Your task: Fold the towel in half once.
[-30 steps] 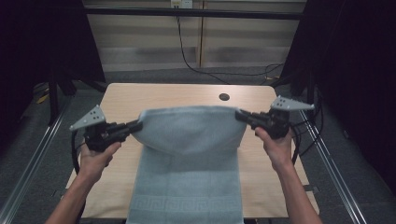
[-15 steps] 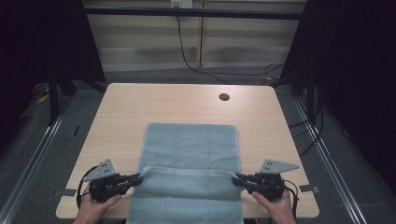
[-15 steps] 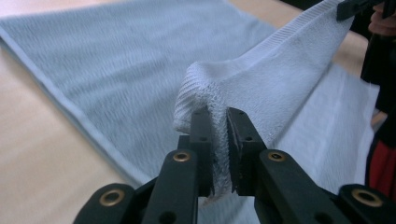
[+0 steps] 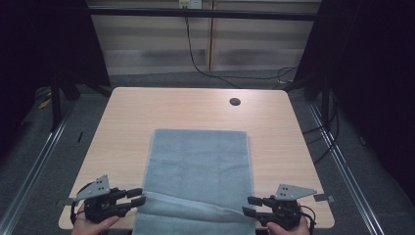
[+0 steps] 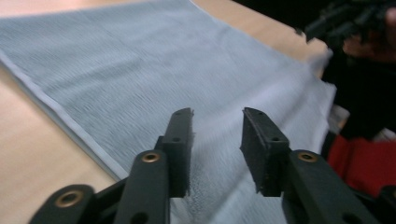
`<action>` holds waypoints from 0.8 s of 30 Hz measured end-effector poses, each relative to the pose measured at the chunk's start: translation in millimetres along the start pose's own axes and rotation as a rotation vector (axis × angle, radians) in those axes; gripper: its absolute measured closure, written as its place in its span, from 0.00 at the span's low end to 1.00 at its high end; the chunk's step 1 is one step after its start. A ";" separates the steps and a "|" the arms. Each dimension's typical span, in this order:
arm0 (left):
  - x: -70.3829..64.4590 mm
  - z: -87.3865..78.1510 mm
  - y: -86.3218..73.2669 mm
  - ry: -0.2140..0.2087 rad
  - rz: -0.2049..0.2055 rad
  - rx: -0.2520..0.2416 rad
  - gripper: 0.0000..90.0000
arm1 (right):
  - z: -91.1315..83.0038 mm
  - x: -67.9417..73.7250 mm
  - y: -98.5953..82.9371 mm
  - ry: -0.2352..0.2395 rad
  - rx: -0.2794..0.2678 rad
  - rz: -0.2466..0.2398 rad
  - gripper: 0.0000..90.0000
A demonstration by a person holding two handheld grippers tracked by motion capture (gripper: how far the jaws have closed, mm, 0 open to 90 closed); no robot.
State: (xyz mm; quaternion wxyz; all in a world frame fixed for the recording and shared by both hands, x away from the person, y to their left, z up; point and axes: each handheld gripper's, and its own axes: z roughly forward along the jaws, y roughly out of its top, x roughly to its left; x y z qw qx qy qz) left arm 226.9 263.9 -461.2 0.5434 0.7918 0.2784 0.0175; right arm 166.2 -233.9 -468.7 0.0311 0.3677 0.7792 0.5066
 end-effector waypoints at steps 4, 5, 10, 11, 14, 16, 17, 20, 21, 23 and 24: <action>9.9 13.6 12.5 0.029 0.005 -0.015 0.66 | 8.2 -4.4 14.1 0.001 -0.008 -0.019 0.59; 14.6 20.0 14.7 0.039 -0.005 -0.003 0.66 | 10.8 -6.7 16.1 0.001 -0.011 -0.014 0.60; 33.3 48.7 18.3 0.066 -0.020 0.071 0.64 | 34.8 -19.7 25.9 -0.016 0.033 -0.032 0.60; 37.5 53.8 20.9 0.060 -0.024 0.083 0.63 | 37.6 -21.3 27.8 -0.027 0.038 -0.034 0.60; 47.7 65.8 26.2 0.092 -0.016 0.141 0.62 | 50.6 -36.7 35.7 -0.046 0.058 -0.027 0.57; 51.4 72.7 23.5 0.062 -0.037 0.155 0.65 | 60.3 -48.8 39.9 -0.060 0.078 -0.014 0.57; 50.0 75.7 21.5 0.071 -0.020 0.183 0.64 | 64.8 -54.5 42.0 -0.063 0.085 -0.017 0.57; 39.1 77.5 11.9 0.044 0.038 0.250 0.64 | 76.7 -67.7 50.5 -0.092 0.093 -0.015 0.56; 33.8 76.8 7.1 0.026 0.047 0.273 0.64 | 79.3 -70.4 52.3 -0.098 0.093 -0.010 0.56; 24.6 73.3 0.1 0.004 0.054 0.293 0.64 | 87.3 -78.4 56.2 -0.118 0.100 0.003 0.55; 20.8 70.7 -0.8 -0.023 0.060 0.300 0.63 | 90.5 -81.1 57.5 -0.134 0.105 0.001 0.55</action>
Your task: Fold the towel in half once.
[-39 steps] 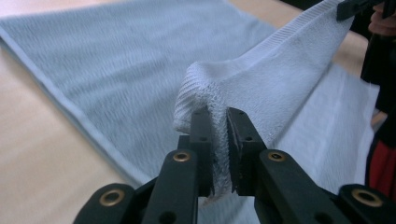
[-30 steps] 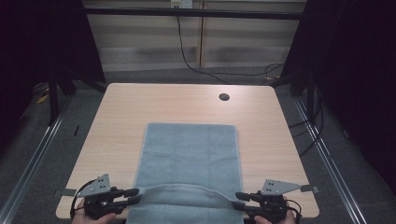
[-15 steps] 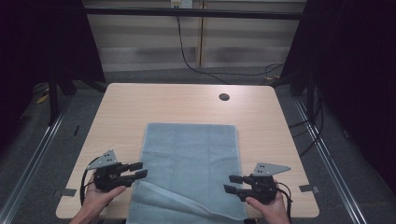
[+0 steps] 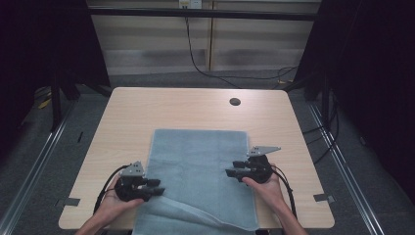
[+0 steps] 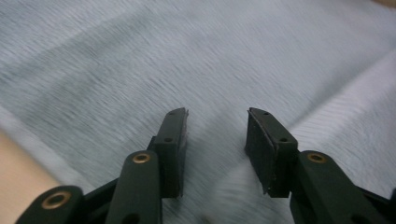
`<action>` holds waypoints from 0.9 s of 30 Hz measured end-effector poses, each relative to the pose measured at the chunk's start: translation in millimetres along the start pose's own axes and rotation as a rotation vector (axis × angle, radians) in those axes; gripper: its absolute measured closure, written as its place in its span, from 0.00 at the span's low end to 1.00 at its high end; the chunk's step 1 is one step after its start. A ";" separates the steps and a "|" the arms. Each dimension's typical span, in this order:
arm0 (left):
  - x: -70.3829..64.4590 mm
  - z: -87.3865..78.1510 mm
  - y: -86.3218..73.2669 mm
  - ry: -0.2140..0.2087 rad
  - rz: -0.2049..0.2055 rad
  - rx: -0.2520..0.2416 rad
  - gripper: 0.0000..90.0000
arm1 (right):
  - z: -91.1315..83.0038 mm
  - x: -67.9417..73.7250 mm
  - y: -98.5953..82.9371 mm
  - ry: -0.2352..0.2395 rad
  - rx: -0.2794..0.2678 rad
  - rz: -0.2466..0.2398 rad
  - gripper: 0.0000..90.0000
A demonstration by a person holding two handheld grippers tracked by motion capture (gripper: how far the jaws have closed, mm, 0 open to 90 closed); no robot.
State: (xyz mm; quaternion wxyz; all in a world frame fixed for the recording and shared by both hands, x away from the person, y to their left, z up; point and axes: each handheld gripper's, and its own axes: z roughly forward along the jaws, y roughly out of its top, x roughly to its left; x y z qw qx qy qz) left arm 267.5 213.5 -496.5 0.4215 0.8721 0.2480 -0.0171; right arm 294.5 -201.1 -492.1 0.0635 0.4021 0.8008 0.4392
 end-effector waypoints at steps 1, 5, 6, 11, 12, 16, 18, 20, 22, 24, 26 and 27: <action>-1.8 -2.4 -0.4 -0.026 0.012 0.000 0.63 | 3.0 -2.3 1.2 -0.004 -0.004 0.002 0.55; 6.9 -11.8 4.6 -0.011 -0.032 -0.111 0.61 | 12.1 -8.2 6.3 -0.020 0.009 0.014 0.53; 13.9 -10.8 7.7 0.011 -0.045 -0.118 0.60 | 14.4 -9.1 8.9 -0.035 0.011 0.006 0.52; 56.5 -0.4 26.3 0.106 -0.129 -0.123 0.60 | 25.7 -20.9 24.6 -0.053 -0.008 0.019 0.51; 63.4 1.6 29.9 0.121 -0.142 -0.121 0.60 | 28.1 -24.0 27.7 -0.049 -0.015 0.027 0.50; 82.6 12.2 37.6 0.218 -0.150 -0.114 0.61 | 39.2 -34.0 33.4 -0.088 0.004 0.030 0.49; 85.3 19.2 34.3 0.220 -0.159 -0.090 0.64 | 45.7 -35.6 29.1 -0.084 0.029 0.042 0.48; 80.6 20.9 30.7 0.224 -0.116 -0.090 0.64 | 44.7 -31.8 26.8 -0.093 0.026 0.033 0.48; 76.2 18.2 28.8 0.206 -0.116 -0.076 0.65 | 42.6 -28.3 25.6 -0.086 0.043 0.024 0.48; 69.3 15.8 23.7 0.193 -0.109 -0.078 0.65 | 40.0 -24.6 22.6 -0.079 0.051 0.003 0.48; 64.2 13.8 20.3 0.181 -0.099 -0.077 0.65 | 37.2 -22.3 17.5 -0.073 0.034 0.007 0.49; 63.0 12.3 18.7 0.171 -0.106 -0.077 0.65 | 35.9 -21.2 15.2 -0.070 0.028 0.005 0.50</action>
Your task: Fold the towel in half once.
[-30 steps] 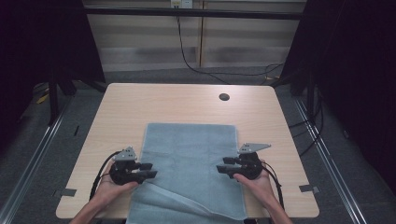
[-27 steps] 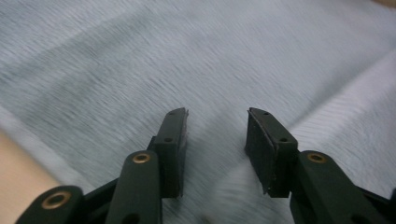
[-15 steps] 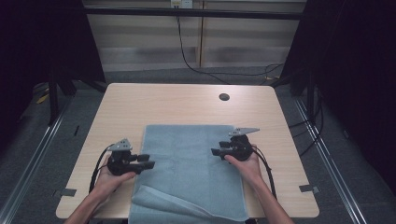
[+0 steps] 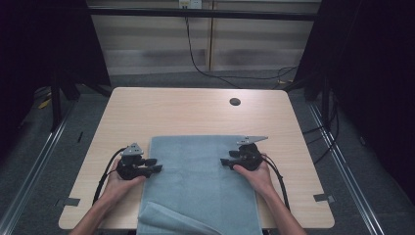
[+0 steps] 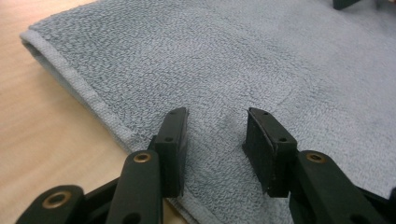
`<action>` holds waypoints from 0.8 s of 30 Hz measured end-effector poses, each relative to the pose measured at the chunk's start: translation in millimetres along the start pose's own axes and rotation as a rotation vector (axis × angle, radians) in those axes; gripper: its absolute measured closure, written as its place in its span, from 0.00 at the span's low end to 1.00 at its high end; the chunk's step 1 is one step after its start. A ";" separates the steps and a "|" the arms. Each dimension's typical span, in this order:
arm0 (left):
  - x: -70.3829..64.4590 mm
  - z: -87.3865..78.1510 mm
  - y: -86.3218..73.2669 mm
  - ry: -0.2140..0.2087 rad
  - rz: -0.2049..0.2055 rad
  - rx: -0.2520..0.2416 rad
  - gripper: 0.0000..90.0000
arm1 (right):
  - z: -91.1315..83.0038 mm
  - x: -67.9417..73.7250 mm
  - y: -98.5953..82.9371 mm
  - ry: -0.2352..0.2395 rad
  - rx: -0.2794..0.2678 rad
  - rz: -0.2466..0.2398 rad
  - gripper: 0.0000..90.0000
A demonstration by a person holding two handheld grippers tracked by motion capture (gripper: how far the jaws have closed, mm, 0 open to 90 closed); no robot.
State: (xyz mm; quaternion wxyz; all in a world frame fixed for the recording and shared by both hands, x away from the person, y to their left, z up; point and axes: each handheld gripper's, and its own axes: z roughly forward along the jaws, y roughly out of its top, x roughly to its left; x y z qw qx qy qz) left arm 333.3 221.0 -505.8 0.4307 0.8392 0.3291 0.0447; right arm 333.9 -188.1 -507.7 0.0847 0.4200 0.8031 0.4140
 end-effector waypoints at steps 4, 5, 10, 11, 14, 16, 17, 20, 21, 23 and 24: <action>-5.7 -6.0 -8.3 -0.021 0.007 -0.010 0.66 | -7.3 4.5 -6.6 0.017 0.009 -0.010 0.52; -8.1 -6.7 -9.8 -0.023 0.004 -0.014 0.66 | -8.6 5.2 -8.5 0.020 0.005 -0.012 0.54; -16.4 -8.7 -13.8 -0.019 -0.004 -0.016 0.66 | -15.2 5.6 -16.3 0.037 -0.007 -0.011 0.56; -19.8 -9.0 -14.2 -0.011 0.009 -0.011 0.66 | -16.0 7.6 -17.0 0.033 -0.003 -0.017 0.56; -26.9 -12.8 -20.2 -0.027 0.010 -0.017 0.66 | -20.6 11.3 -21.8 0.039 -0.002 -0.026 0.56; -31.3 -16.7 -23.9 -0.039 0.003 -0.013 0.66 | -25.4 14.9 -26.8 0.053 0.001 -0.019 0.56; -34.3 -18.3 -25.9 -0.042 0.010 -0.011 0.66 | -27.5 16.9 -29.2 0.058 0.000 -0.024 0.56; -42.3 -21.6 -29.3 -0.048 0.026 -0.001 0.66 | -34.0 25.7 -35.8 0.052 0.009 -0.045 0.56; -44.3 -22.4 -30.4 -0.057 0.005 0.000 0.65 | -36.1 28.0 -37.8 0.051 0.011 -0.048 0.56; -48.2 -23.8 -31.3 -0.063 0.015 0.010 0.64 | -39.4 32.4 -41.8 0.049 0.011 -0.060 0.56; -49.1 -24.5 -31.4 -0.066 0.012 0.014 0.64 | -41.5 35.5 -43.7 0.047 0.019 -0.079 0.56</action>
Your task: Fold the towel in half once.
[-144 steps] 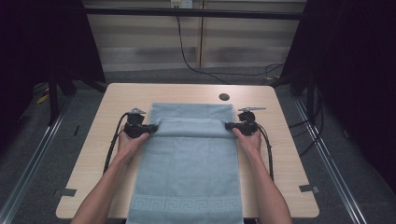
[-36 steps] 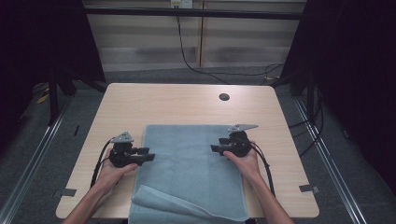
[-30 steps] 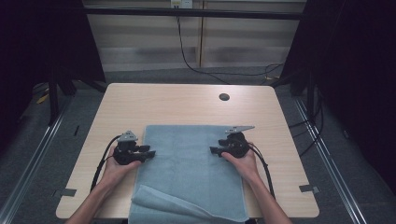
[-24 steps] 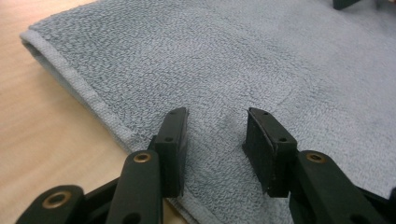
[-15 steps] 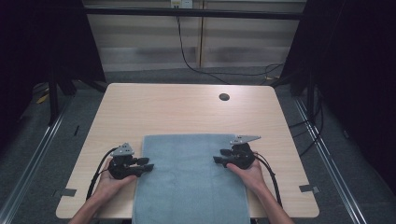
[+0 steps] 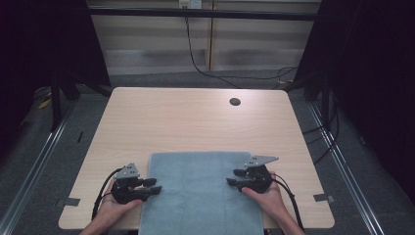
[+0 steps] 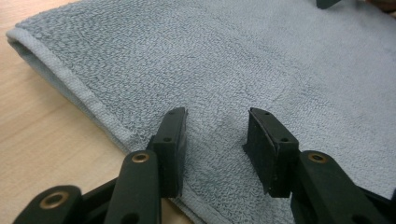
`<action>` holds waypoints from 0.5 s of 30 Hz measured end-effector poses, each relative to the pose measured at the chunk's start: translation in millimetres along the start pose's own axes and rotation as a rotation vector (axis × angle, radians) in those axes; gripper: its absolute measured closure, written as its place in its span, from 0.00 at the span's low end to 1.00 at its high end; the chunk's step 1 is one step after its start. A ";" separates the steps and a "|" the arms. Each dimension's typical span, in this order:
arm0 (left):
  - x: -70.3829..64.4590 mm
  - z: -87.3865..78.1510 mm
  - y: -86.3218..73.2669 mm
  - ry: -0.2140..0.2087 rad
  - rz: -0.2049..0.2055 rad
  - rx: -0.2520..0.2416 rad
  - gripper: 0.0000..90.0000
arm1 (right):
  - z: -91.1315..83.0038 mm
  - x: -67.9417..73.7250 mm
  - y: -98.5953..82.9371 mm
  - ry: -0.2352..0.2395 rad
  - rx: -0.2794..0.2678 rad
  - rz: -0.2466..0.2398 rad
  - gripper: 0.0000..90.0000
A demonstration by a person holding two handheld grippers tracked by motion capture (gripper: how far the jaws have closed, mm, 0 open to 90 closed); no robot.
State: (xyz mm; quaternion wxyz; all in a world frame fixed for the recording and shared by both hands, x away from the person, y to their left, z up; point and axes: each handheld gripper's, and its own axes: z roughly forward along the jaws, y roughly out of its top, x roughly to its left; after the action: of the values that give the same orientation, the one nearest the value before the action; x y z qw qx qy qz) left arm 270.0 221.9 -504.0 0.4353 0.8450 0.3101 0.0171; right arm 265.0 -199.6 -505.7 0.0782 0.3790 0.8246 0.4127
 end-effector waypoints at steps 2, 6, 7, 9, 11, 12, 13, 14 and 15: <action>-4.2 -2.3 -1.7 -0.006 0.005 0.012 0.64 | -2.7 2.9 -2.9 0.003 -0.002 0.010 0.56; -10.1 -5.6 -4.1 -0.017 0.012 0.025 0.63 | -7.2 9.4 -6.0 0.016 0.013 0.021 0.56; -10.5 -5.6 -3.9 -0.018 0.014 0.028 0.61 | -7.8 10.1 -5.9 0.017 0.019 0.026 0.56; -10.0 -5.1 -2.9 -0.020 0.011 0.026 0.61 | -7.8 10.0 -4.9 0.021 0.026 0.027 0.56; -8.9 -4.9 -2.0 -0.025 0.010 0.025 0.60 | -7.8 9.2 -4.4 0.025 0.029 0.024 0.55; -8.4 -5.3 -1.1 -0.029 0.009 0.024 0.59 | -7.9 8.9 -4.1 0.028 0.030 0.025 0.55; -7.8 -5.8 0.3 -0.030 0.010 0.016 0.59 | -7.7 8.5 -4.0 0.036 0.029 0.025 0.53; -7.6 -6.2 1.4 -0.033 0.004 0.012 0.59 | -7.9 8.0 -3.5 0.044 0.028 0.028 0.52; -6.8 -6.8 3.1 -0.031 0.006 0.002 0.58 | -8.2 8.2 -3.1 0.048 0.030 0.037 0.51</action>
State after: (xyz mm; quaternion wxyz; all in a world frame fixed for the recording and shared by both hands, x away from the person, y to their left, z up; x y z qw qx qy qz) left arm 264.1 221.8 -495.8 0.4391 0.8466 0.3007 0.0052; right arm 253.9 -200.1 -501.1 0.0452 0.3854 0.8251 0.4106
